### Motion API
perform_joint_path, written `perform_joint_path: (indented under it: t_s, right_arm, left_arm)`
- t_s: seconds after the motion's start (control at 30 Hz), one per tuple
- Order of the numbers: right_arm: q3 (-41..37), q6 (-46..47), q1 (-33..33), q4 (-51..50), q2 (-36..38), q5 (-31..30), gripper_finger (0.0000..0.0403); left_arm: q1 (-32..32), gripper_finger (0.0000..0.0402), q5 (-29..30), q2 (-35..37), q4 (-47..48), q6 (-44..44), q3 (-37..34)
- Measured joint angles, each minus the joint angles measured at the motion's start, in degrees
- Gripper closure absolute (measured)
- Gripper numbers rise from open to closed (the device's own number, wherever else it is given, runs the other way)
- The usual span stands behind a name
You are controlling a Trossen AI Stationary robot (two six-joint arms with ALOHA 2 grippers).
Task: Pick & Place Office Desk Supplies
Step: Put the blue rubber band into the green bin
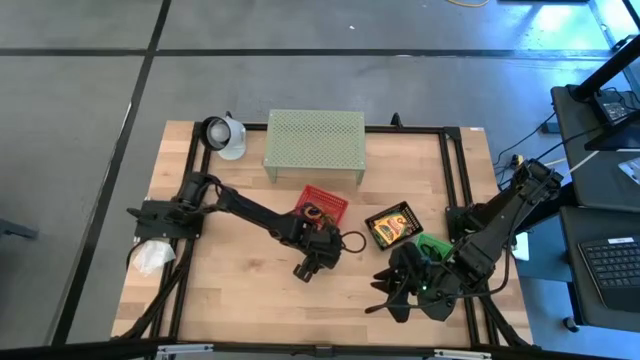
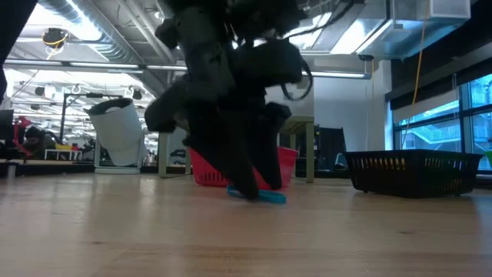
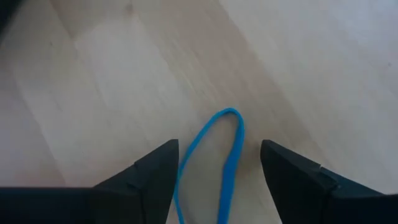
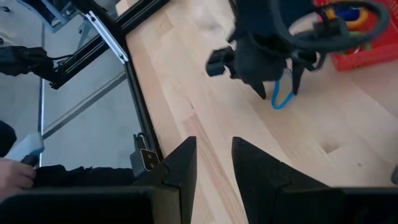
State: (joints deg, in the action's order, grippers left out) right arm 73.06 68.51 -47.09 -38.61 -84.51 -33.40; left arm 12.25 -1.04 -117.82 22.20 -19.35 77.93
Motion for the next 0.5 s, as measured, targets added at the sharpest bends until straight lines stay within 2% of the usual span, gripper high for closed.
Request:
perform_joint_path:
  t_s: [0.27, 0.37, 0.5]
  right_arm:
    - [0.00, -0.22, 0.00, 0.48, 0.00, 0.00, 0.0300]
    - [0.00, -0.24, 0.00, 0.48, 0.00, 0.00, 0.0300]
    - [0.00, -0.24, 0.00, 0.51, 0.00, 0.00, 0.0300]
  left_arm:
    - [-0.17, 0.0194, -0.33, -1.18, -0.23, 0.61, 0.20]
    - [-0.35, 0.0235, -1.70, -1.27, -0.13, 1.44, 0.17]
    - [-0.41, 0.0322, -3.14, -2.14, -0.68, 1.46, 0.24]
